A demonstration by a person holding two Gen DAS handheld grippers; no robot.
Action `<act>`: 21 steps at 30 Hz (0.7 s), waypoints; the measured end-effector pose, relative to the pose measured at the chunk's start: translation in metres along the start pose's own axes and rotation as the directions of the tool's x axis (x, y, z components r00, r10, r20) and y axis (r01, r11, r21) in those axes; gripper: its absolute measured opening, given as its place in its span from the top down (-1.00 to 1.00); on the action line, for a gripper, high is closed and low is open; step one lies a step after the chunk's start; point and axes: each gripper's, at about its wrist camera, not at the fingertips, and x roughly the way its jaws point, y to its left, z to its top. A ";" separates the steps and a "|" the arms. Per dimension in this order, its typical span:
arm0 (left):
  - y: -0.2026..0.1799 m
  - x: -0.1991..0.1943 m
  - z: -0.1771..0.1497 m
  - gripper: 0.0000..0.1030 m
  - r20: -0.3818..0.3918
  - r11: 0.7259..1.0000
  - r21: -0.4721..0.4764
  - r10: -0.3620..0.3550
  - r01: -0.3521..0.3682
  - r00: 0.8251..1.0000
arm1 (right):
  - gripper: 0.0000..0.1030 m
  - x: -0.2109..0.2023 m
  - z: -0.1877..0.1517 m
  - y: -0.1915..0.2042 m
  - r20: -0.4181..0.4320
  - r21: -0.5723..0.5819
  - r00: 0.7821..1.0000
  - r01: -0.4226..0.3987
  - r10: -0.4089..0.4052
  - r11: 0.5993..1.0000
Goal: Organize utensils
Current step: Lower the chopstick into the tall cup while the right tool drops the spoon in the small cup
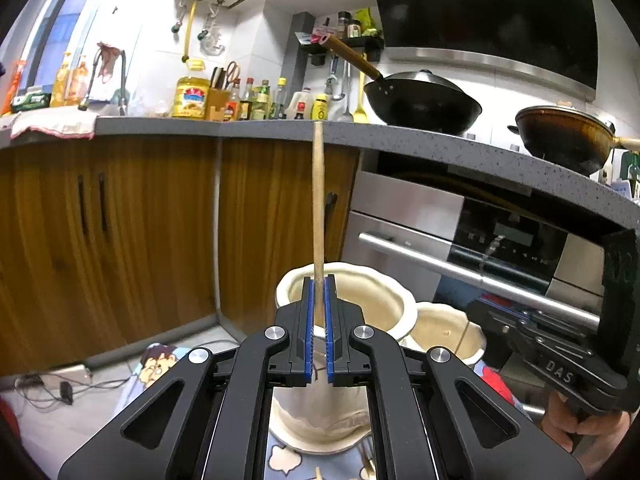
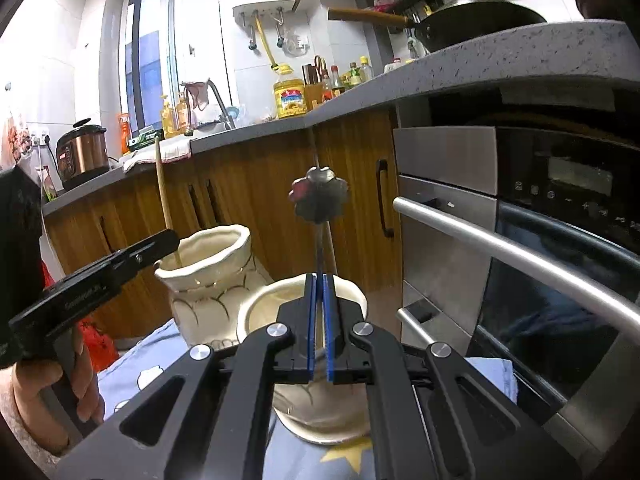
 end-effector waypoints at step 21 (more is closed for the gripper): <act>0.001 -0.009 0.002 0.68 0.020 1.000 -0.002 0.004 -0.004 1.000 | 0.93 0.002 0.003 -0.008 -0.004 0.028 0.999 0.035 -0.034 0.999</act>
